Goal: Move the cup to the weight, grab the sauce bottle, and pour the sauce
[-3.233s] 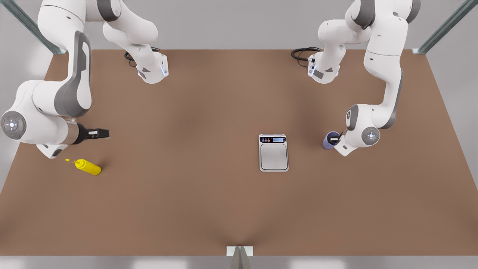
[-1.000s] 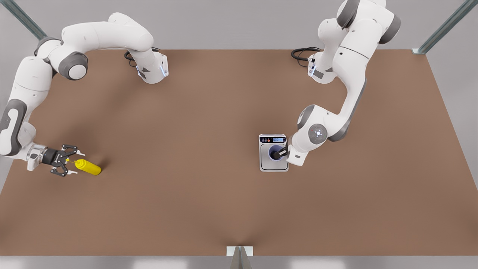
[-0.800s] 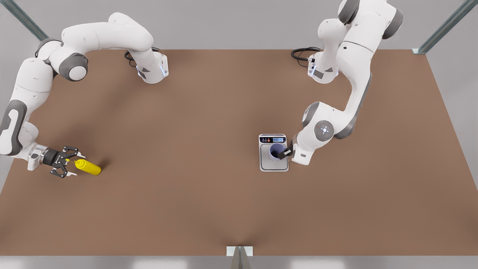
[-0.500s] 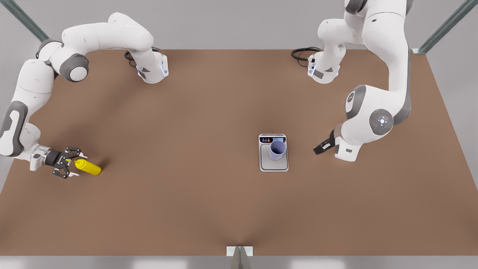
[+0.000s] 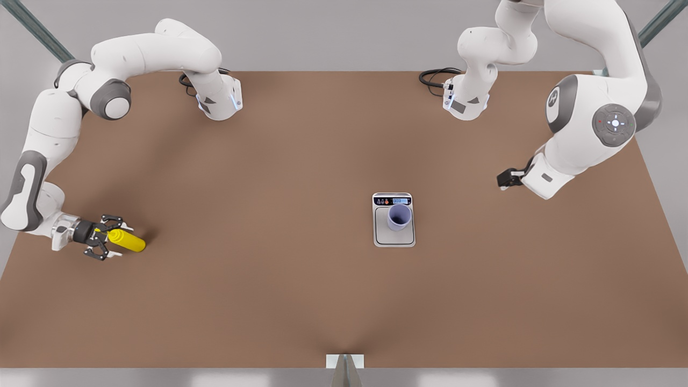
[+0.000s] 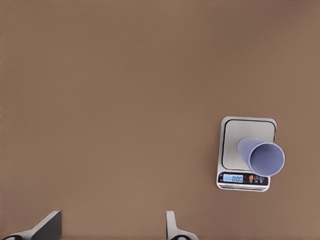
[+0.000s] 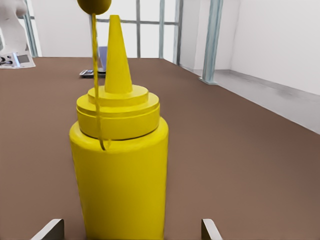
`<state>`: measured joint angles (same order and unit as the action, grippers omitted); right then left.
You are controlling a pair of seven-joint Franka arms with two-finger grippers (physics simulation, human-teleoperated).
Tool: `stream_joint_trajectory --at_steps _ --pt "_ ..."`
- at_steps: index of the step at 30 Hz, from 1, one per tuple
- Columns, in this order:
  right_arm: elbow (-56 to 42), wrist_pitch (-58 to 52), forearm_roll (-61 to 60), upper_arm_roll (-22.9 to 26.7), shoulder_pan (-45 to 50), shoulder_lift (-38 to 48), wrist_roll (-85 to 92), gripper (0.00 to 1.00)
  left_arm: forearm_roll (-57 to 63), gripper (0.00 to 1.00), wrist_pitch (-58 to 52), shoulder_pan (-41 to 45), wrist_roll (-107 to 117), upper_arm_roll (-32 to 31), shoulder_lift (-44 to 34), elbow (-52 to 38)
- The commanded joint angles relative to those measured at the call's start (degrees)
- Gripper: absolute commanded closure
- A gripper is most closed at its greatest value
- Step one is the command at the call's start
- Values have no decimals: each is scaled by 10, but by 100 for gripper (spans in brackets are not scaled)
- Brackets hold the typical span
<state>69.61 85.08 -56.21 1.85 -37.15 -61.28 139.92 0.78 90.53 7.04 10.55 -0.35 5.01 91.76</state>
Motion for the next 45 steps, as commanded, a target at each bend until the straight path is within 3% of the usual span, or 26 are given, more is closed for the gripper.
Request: stream_joint_trajectory --at_steps 1,22,25,40,45 --pt "0 0 0 0 1 0 0 0 6 0 0 1 0 0 0 0" --pt "12 9 5 1 20 3 -16 0 6 0 -11 1 0 3 10 0" --pt "12 9 8 1 21 3 -18 27 6 0 -11 1 0 3 10 0" --pt "16 8 13 1 30 5 -25 48 7 0 -11 0 -1 3 10 0" --pt "16 9 13 3 44 8 -27 51 7 0 -10 0 -1 4 13 1"
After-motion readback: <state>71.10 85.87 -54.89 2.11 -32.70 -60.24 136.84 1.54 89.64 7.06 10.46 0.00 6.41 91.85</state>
